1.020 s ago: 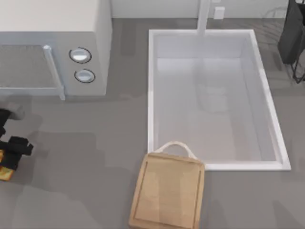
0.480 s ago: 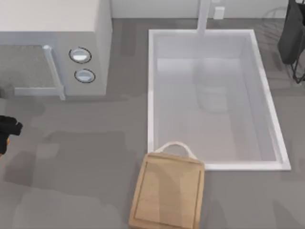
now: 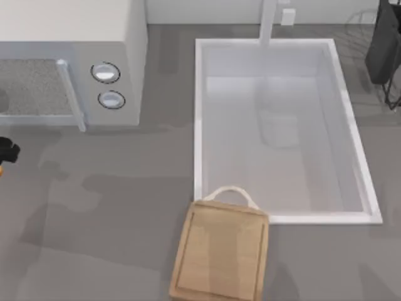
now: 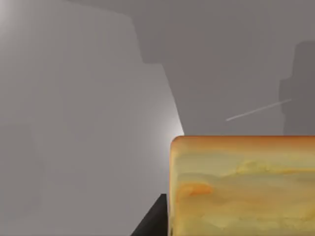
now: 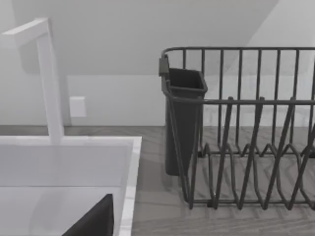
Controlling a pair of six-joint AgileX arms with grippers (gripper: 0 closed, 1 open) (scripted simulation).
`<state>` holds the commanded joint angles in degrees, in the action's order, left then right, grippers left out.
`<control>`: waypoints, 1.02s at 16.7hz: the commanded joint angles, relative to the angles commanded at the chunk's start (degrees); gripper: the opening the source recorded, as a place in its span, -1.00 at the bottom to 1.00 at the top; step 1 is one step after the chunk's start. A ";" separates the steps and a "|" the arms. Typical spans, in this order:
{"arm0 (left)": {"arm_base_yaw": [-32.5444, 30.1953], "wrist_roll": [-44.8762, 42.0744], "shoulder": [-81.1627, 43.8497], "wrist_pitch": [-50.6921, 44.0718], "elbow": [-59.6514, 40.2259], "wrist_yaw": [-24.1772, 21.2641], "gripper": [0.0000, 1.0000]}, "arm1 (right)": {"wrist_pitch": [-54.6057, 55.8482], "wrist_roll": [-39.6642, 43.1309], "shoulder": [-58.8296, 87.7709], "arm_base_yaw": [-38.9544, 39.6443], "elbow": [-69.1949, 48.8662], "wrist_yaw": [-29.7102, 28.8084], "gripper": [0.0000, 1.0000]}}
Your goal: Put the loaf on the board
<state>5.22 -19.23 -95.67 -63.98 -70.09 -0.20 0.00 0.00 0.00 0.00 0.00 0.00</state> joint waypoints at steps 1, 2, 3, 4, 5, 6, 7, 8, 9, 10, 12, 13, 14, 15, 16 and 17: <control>-0.05 0.05 0.00 0.01 0.00 -0.02 -1.00 | 0.00 0.00 0.00 0.00 0.00 0.00 1.00; -0.67 0.68 -0.01 0.15 -0.05 -0.30 -1.00 | 0.00 0.00 0.00 0.00 0.00 0.00 1.00; -1.87 1.92 -0.09 0.35 -0.20 -0.77 -1.00 | 0.00 0.00 0.00 0.00 0.00 0.00 1.00; -3.63 3.76 -0.27 0.58 -0.43 -1.39 -1.00 | 0.00 0.00 0.00 0.00 0.00 0.00 1.00; -5.86 6.20 -0.55 0.81 -0.74 -2.12 -1.00 | 0.00 0.00 0.00 0.00 0.00 0.00 1.00; -8.50 9.25 -0.94 1.03 -1.14 -2.93 -1.00 | 0.00 0.00 0.00 0.00 0.00 0.00 1.00; -11.47 12.89 -1.45 1.26 -1.60 -3.78 -1.00 | 0.00 0.00 0.00 0.00 0.00 0.00 1.00; -14.68 16.96 -2.07 1.50 -2.16 -4.60 -1.00 | 0.00 0.00 0.00 0.00 0.00 0.00 1.00; -18.07 21.42 -2.86 1.73 -2.87 -5.34 -1.00 | 0.00 0.00 0.00 0.00 0.00 0.00 1.00; -21.55 26.15 -3.85 1.92 -3.70 -5.98 -1.00 | 0.00 0.00 0.00 0.00 0.00 0.00 1.00; -28.61 35.93 -6.23 2.08 -5.61 -6.92 -1.00 | 0.00 0.00 0.00 0.00 0.00 0.00 1.00; -32.09 40.80 -7.62 2.02 -6.68 -7.19 -1.00 | 0.00 0.00 0.00 0.00 0.00 0.00 1.00; -35.47 45.49 -9.13 1.85 -7.85 -7.29 -1.00 | 0.00 0.00 0.00 0.00 0.00 0.00 1.00; -38.72 49.80 -10.73 1.59 -9.13 -7.20 -1.00 | 0.00 0.00 0.00 0.00 0.00 0.00 1.00; -41.77 53.61 -12.36 1.28 -10.52 -6.91 -1.00 | 0.00 0.00 0.00 0.00 0.00 0.00 1.00; -44.57 56.87 -13.91 0.99 -11.96 -6.43 -1.00 | 0.00 0.00 0.00 0.00 0.00 0.00 1.00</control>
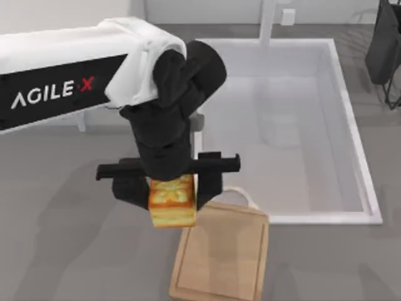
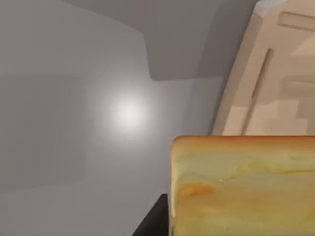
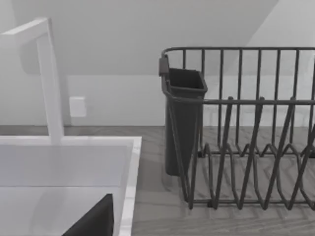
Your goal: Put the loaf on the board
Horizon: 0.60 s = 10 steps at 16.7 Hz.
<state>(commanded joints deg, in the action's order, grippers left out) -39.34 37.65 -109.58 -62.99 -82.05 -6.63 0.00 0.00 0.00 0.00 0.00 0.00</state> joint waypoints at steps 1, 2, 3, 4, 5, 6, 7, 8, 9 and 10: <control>-2.50 2.72 -1.45 -0.25 -1.49 0.67 -1.00 | 0.00 0.00 0.00 0.00 0.00 0.00 1.00; -4.72 4.99 -2.81 -0.48 -3.01 1.50 -1.00 | 0.00 0.00 0.00 0.00 0.00 0.00 1.00; -6.64 6.87 -4.05 -0.67 -4.51 2.47 -1.00 | 0.00 0.00 0.00 0.00 0.00 0.00 1.00; -8.26 8.43 -5.11 -0.80 -5.90 3.51 -1.00 | 0.00 0.00 0.00 0.00 0.00 0.00 1.00; -9.57 9.70 -5.99 -0.90 -7.15 4.54 -1.00 | 0.00 0.00 0.00 0.00 0.00 0.00 1.00; -10.61 10.72 -6.71 -0.97 -8.21 5.47 -1.00 | 0.00 0.00 0.00 0.00 0.00 0.00 1.00; -11.37 11.49 -7.28 -1.04 -9.07 6.26 -1.00 | 0.00 0.00 0.00 0.00 0.00 0.00 1.00; -11.85 12.02 -7.68 -1.09 -9.67 6.85 -1.00 | 0.00 0.00 0.00 0.00 0.00 0.00 1.00; -12.03 12.22 -7.87 -1.13 -9.95 7.12 -1.00 | 0.00 0.00 0.00 0.00 0.00 0.00 1.00; -12.03 12.22 -7.87 -1.13 -9.95 7.12 -1.00 | 0.00 0.00 0.00 0.00 0.00 0.00 1.00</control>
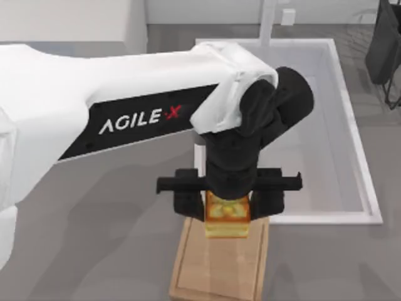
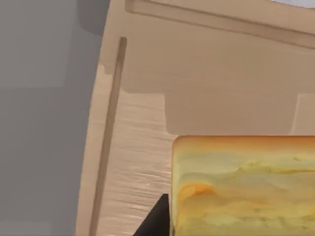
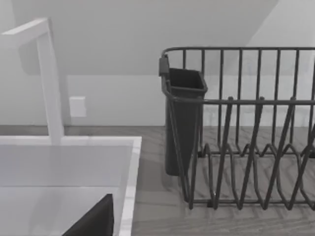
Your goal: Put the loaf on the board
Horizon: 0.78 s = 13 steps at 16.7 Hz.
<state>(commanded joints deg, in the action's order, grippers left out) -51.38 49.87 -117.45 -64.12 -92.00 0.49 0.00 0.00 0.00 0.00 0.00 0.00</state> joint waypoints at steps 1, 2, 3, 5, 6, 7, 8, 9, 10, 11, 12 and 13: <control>0.00 0.00 0.00 0.00 0.00 0.00 -1.00 | 0.00 0.00 0.00 0.00 0.00 0.00 1.00; 0.00 0.00 0.00 0.00 0.00 0.00 -1.00 | 0.00 0.00 0.00 0.00 0.00 0.00 1.00; 0.26 -0.15 0.24 0.04 0.19 -0.11 -1.00 | 0.00 0.00 0.00 0.00 0.00 0.00 1.00; 0.28 -0.13 0.10 0.47 0.50 -0.11 -1.00 | 0.00 0.00 0.00 0.00 0.00 0.00 1.00; 0.30 -0.10 -0.07 1.05 0.90 -0.11 -1.00 | 0.00 0.00 0.00 0.00 0.00 0.00 1.00; 0.32 -0.08 -0.26 1.75 1.37 -0.10 -1.00 | 0.00 0.00 0.00 0.00 0.00 0.00 1.00; 0.31 -0.10 -0.46 2.49 1.87 -0.08 -1.00 | 0.00 0.00 0.00 0.00 0.00 0.00 1.00; 0.28 -0.12 -0.68 3.19 2.37 -0.07 -1.00 | 0.00 0.00 0.00 0.00 0.00 0.00 1.00; 0.26 -0.13 -0.93 3.84 2.85 -0.08 -1.00 | 0.00 0.00 0.00 0.00 0.00 0.00 1.00; 0.25 -0.12 -1.16 4.45 3.30 -0.10 -1.00 | 0.00 0.00 0.00 0.00 0.00 0.00 1.00; 0.23 -0.13 -1.38 5.07 3.75 -0.11 -1.00 | 0.00 0.00 0.00 0.00 0.00 0.00 1.00; 0.20 -0.14 -1.54 5.72 4.17 -0.12 -1.00 | 0.00 0.00 0.00 0.00 0.00 0.00 1.00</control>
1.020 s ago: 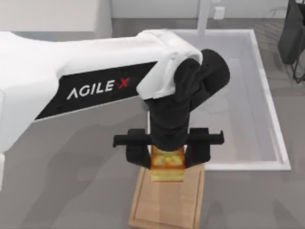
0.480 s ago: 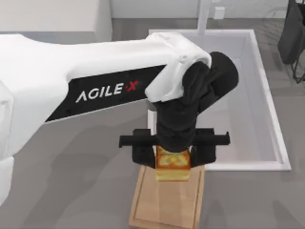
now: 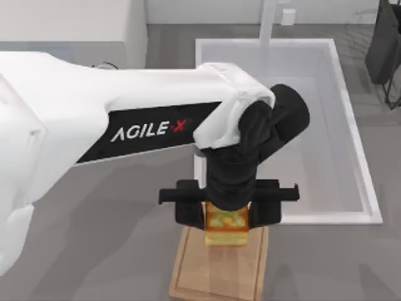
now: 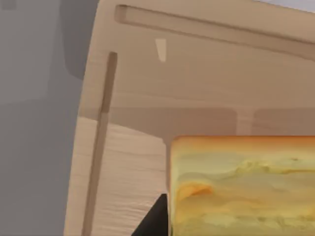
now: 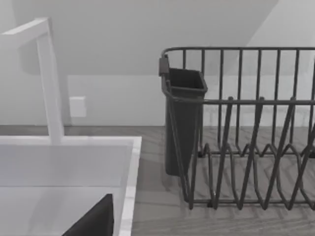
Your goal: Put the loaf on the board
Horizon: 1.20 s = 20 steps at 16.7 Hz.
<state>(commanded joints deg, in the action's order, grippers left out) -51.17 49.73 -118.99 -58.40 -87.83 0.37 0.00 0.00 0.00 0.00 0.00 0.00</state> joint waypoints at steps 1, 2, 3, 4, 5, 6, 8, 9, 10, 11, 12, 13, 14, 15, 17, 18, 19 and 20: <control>-0.04 0.00 -0.13 0.72 0.41 0.00 -1.00 | 0.00 0.00 0.00 0.00 0.00 0.00 1.00; -0.07 0.01 -0.30 1.50 0.87 0.01 -1.00 | 0.00 0.00 0.00 0.00 0.00 0.00 1.00; -0.08 0.02 -0.52 2.28 1.33 0.05 -1.00 | 0.00 0.00 0.00 0.00 0.00 0.00 1.00; -0.10 0.03 -0.76 2.95 1.78 0.08 -1.00 | 0.00 0.00 0.00 0.00 0.00 0.00 1.00; -0.12 0.03 -1.05 3.38 2.17 0.10 -1.00 | 0.00 0.00 0.00 0.00 0.00 0.00 1.00; -0.13 0.02 -1.19 3.47 2.30 0.10 -1.00 | 0.00 0.00 0.00 0.00 0.00 0.00 1.00; -0.13 0.02 -1.19 3.47 2.30 0.10 -1.00 | 0.00 0.00 0.00 0.00 0.00 0.00 1.00; -0.13 0.02 -1.19 3.47 2.30 0.10 -1.00 | 0.00 0.00 0.00 0.00 0.00 0.00 1.00; -0.13 0.02 -1.19 3.47 2.30 0.10 -0.85 | 0.00 0.00 0.00 0.00 0.00 0.00 1.00; -0.13 0.02 -1.19 3.47 2.30 0.10 -0.70 | 0.00 0.00 0.00 0.00 0.00 0.00 1.00; -0.13 0.02 -1.19 3.47 2.30 0.10 -0.55 | 0.00 0.00 0.00 0.00 0.00 0.00 1.00; -0.13 0.02 -1.19 3.47 2.30 0.10 -0.40 | 0.00 0.00 0.00 0.00 0.00 0.00 1.00; -0.13 0.02 -1.19 3.47 2.30 0.10 -0.25 | 0.00 0.00 0.00 0.00 0.00 0.00 1.00; -0.13 0.02 -1.19 3.47 2.30 0.10 -0.10 | 0.00 0.00 0.00 0.00 0.00 0.00 1.00; -0.13 0.02 -1.19 3.47 2.30 0.10 0.21 | 0.00 0.00 0.00 0.00 0.00 0.00 1.00; -0.13 0.02 -1.19 3.47 2.30 0.10 0.36 | 0.00 0.00 0.00 0.00 0.00 0.00 1.00; -0.13 0.02 -1.19 3.47 2.30 0.10 0.51 | 0.00 0.00 0.00 0.00 0.00 0.00 1.00; -0.13 0.02 -1.19 3.47 2.30 0.10 0.66 | 0.00 0.00 0.00 0.00 0.00 0.00 1.00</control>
<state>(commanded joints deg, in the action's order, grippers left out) -51.30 49.76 -120.17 -54.92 -85.53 0.47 0.00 0.00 0.00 0.00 0.00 0.00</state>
